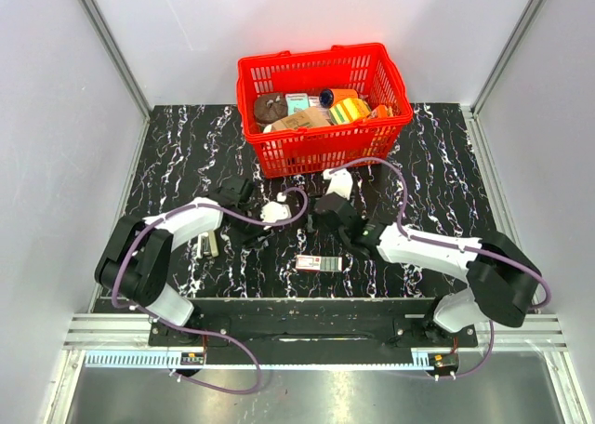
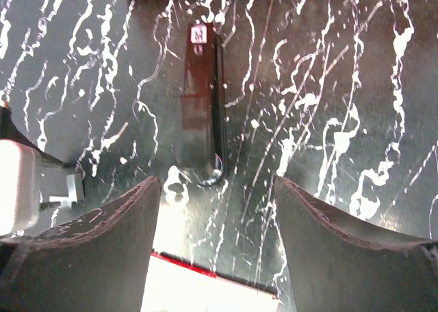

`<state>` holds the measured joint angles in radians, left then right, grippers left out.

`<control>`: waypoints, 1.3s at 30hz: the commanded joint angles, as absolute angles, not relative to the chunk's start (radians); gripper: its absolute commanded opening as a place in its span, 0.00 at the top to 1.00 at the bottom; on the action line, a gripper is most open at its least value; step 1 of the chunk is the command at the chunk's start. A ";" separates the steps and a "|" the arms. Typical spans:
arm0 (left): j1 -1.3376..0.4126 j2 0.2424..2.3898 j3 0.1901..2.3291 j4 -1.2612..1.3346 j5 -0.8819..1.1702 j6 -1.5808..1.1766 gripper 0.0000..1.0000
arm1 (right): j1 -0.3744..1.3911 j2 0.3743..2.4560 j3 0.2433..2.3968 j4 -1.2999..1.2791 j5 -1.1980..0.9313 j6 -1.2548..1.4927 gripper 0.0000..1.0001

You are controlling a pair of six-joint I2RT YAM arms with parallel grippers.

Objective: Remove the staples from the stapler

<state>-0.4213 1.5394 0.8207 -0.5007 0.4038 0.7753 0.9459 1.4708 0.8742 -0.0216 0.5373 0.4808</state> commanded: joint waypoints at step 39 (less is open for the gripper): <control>-0.483 1.539 0.901 -0.641 0.388 0.825 0.55 | 0.939 1.427 0.726 -0.052 0.469 0.594 0.30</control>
